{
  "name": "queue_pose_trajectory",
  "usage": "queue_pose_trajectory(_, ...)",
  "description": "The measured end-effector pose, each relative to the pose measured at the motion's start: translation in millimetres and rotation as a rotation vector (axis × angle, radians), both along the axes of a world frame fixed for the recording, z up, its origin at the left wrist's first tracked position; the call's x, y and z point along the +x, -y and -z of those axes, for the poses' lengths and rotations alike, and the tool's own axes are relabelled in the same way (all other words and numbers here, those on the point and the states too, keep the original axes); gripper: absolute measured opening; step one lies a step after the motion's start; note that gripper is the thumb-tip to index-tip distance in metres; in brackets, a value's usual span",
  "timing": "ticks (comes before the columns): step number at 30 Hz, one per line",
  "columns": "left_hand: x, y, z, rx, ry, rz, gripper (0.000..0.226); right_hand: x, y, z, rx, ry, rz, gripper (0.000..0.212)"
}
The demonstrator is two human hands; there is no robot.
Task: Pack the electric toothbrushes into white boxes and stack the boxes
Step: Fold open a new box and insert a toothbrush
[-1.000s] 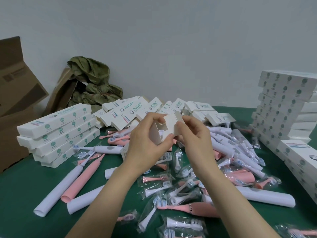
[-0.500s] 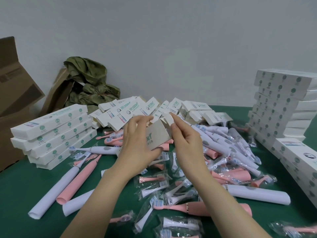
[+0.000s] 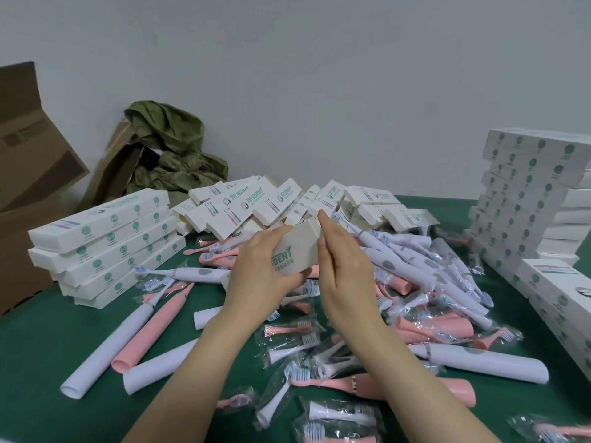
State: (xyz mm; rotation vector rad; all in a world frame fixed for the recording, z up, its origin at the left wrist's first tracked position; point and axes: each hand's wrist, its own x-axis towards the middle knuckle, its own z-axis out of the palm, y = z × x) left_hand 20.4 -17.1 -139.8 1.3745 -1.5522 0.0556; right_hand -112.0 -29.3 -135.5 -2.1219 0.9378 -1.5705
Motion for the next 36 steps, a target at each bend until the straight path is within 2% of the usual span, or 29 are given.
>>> queue_pose_trajectory(9,0,1,5,0.054,-0.023,0.012,0.065,2,-3,10,-0.067,-0.158,0.021,0.045)
queue_pose_trajectory(11,-3,1,4,0.106,0.055,0.028,0.074,-2,-2,9,-0.024,-0.093,0.039,0.042)
queue_pose_trajectory(13,-8,0,3,0.161,0.202,0.0,0.086,-10,-1,6,0.031,0.04,0.102,0.04)
queue_pose_trajectory(14,-8,-1,2,0.184,0.238,-0.023,0.084,-15,-1,2,0.055,0.117,0.133,0.039)
queue_pose_trajectory(16,-5,-6,-5,0.195,0.253,-0.071,0.069,-20,-1,-5,0.095,0.222,0.141,0.038)
queue_pose_trajectory(19,8,-11,-34,0.064,0.425,-0.158,0.051,-21,-4,-11,0.166,0.36,0.041,0.034)
queue_pose_trajectory(22,46,-8,-83,0.049,0.291,-0.23,0.046,-21,-1,-6,0.29,0.439,0.028,0.025)
queue_pose_trajectory(24,84,-3,-114,0.197,0.262,-0.42,0.047,-21,3,3,0.383,0.304,0.091,0.022)
queue_pose_trajectory(27,140,-3,-143,0.491,0.32,-0.654,0.045,-21,8,25,0.504,-0.039,0.166,0.022)
queue_pose_trajectory(31,195,-4,-147,0.712,0.374,-0.746,0.046,-19,6,31,0.525,-0.309,0.139,0.014)
queue_pose_trajectory(36,238,-5,-131,0.843,0.15,-0.759,0.054,-8,5,29,0.429,-0.504,0.097,0.016)
